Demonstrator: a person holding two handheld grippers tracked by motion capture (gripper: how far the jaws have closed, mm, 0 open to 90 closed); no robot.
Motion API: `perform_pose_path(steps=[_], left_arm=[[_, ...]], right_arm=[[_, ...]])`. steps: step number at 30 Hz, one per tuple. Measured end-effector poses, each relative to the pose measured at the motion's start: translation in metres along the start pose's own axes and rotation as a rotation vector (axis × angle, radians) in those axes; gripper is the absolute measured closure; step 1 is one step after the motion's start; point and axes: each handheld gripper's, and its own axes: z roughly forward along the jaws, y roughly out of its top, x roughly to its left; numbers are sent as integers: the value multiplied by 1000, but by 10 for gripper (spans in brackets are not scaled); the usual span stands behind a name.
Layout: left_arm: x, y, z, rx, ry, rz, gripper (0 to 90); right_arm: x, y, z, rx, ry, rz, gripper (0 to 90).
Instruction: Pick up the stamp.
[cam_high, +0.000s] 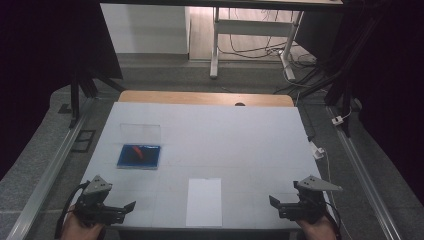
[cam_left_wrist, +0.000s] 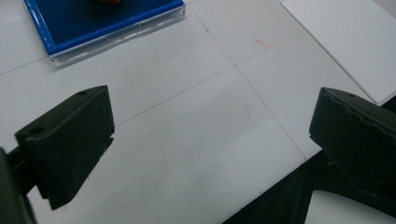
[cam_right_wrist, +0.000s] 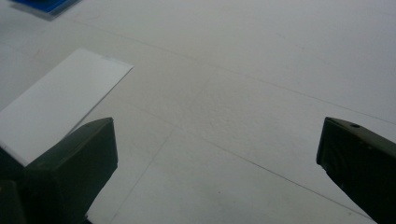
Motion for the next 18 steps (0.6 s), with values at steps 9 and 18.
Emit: perform_pose_path(steps=[9,18], left_arm=[[5,0,-1,-30,-40,-28,13],[7,1,1,-6,-45,-41,7]], right_arm=[[-2,0,1,24,10,-1,0],[-1,0,2,33,41,-8,0]])
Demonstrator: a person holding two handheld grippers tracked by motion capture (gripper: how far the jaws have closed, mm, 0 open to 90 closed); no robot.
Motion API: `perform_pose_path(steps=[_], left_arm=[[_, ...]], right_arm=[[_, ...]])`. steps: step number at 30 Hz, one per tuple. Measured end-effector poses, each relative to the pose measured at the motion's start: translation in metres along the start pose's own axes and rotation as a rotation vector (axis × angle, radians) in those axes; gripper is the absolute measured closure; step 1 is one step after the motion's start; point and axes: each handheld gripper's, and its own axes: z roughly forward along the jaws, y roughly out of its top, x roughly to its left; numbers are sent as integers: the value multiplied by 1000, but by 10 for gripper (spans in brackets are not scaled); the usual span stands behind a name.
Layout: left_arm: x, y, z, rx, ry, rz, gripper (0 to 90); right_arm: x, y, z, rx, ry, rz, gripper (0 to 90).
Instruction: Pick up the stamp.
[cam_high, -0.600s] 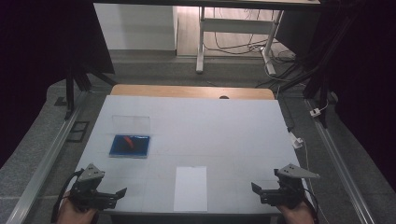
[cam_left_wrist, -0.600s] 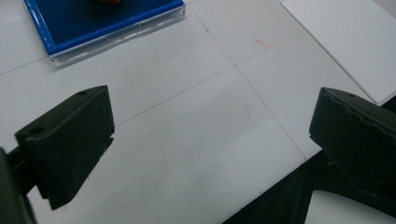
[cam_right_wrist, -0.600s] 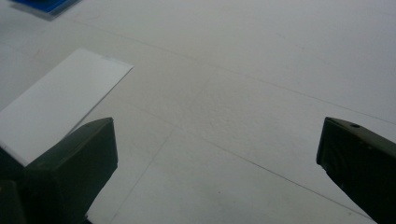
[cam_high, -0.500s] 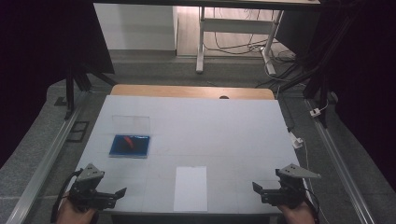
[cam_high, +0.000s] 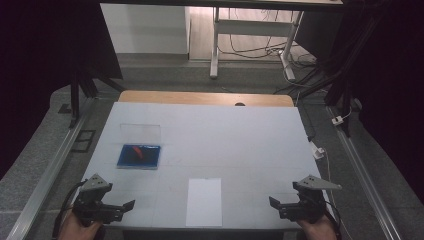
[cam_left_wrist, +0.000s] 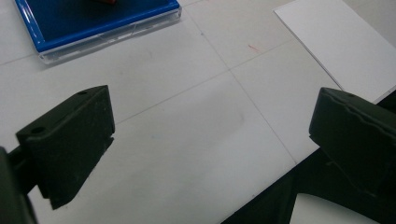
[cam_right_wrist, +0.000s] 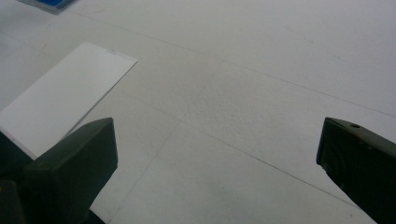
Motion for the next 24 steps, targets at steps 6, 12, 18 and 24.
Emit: perform_pose_path(steps=[6,12,18,24], left_arm=[[2,0,-1,-4,0,-23,5],[3,0,-1,-5,-15,-28,4],[4,1,-3,-45,-17,2,2],[7,3,-4,-68,-30,5,3]], right_arm=[[1,0,1,11,13,-14,0],[2,1,2,25,19,-30,0],[3,1,3,31,14,-33,0],[3,1,3,32,14,-32,0]])
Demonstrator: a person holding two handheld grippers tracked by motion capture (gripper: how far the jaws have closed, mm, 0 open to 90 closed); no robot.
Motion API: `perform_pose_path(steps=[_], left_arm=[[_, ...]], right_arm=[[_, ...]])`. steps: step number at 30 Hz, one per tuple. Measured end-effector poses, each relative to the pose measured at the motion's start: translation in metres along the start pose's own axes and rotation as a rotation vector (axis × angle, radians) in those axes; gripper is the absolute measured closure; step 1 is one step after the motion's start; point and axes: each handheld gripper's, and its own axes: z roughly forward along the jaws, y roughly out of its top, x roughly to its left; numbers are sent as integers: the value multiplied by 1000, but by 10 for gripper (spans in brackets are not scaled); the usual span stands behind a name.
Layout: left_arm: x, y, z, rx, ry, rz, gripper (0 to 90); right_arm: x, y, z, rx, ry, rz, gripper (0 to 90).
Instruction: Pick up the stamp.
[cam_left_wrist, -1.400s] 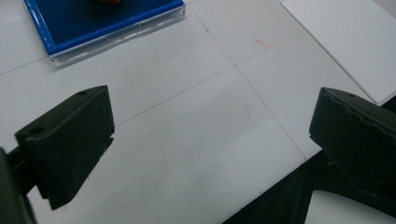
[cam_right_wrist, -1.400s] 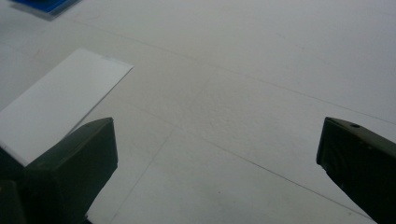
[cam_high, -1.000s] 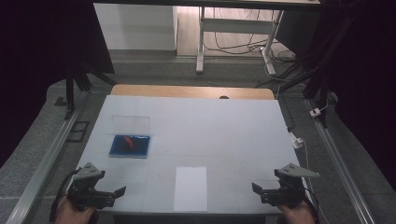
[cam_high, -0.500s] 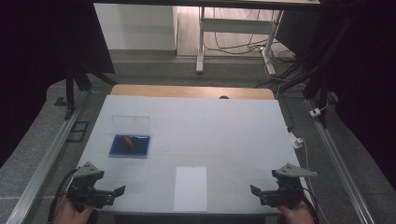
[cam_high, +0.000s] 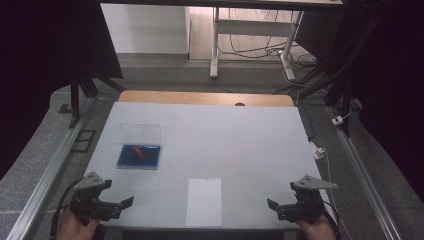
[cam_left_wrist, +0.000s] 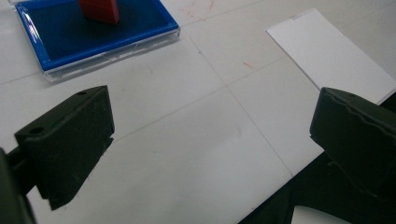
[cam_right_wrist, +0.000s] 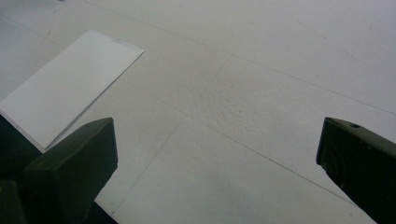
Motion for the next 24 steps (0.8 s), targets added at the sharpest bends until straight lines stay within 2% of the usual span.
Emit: perform_pose_path(steps=[8,17,20,24], left_arm=[[7,3,5,-10,-16,-2,9],[13,11,13,-46,18,16,8],[15,13,15,-43,17,13,10],[16,17,20,-14,38,26,13]], right_arm=[[0,0,0,5,2,0,0],[0,0,1,15,5,-9,0],[1,0,1,16,7,-9,0],[1,1,2,21,8,-16,0]])
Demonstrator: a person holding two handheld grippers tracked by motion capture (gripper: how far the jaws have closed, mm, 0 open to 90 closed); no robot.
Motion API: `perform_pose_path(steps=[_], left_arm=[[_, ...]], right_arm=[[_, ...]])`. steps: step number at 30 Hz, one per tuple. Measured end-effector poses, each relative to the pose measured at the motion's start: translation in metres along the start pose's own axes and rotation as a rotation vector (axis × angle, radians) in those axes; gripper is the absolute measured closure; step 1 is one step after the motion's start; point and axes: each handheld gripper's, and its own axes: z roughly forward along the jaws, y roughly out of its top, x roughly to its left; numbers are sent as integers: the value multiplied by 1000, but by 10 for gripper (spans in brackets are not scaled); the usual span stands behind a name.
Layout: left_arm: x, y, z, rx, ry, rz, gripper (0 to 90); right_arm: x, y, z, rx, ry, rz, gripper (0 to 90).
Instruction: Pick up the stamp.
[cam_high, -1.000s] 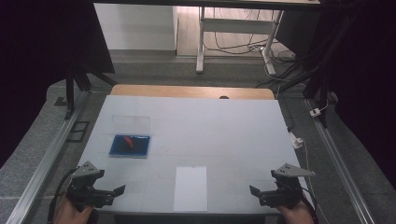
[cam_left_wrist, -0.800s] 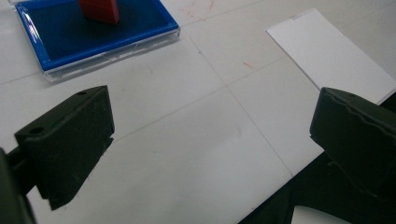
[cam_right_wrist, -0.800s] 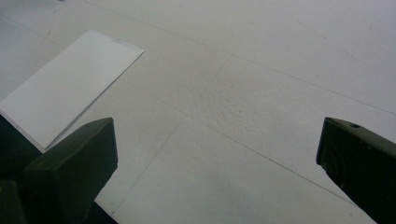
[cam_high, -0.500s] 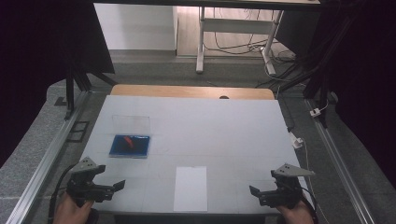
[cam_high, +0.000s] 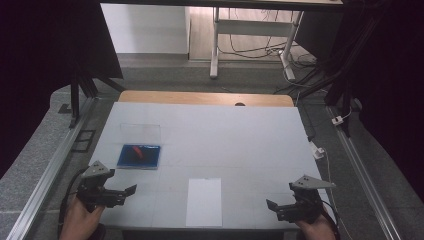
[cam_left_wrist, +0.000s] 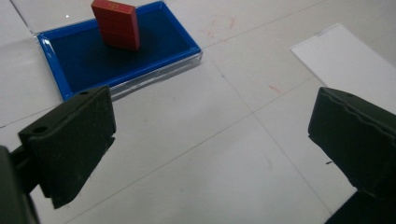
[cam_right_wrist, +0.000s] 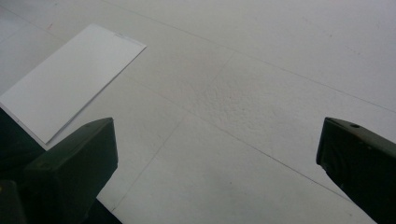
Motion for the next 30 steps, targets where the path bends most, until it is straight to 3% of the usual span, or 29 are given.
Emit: perform_pose_path(steps=[8,15,21,30], left_arm=[[10,11,9,5,7,-6,6],[18,22,17,7,43,-6,0],[27,32,30,31,68,24,0],[43,45,44,46,48,41,0]], right_arm=[[1,0,1,11,4,-6,0],[1,1,2,20,9,-14,0],[2,1,3,26,10,-21,0],[3,1,3,31,12,-25,0]])
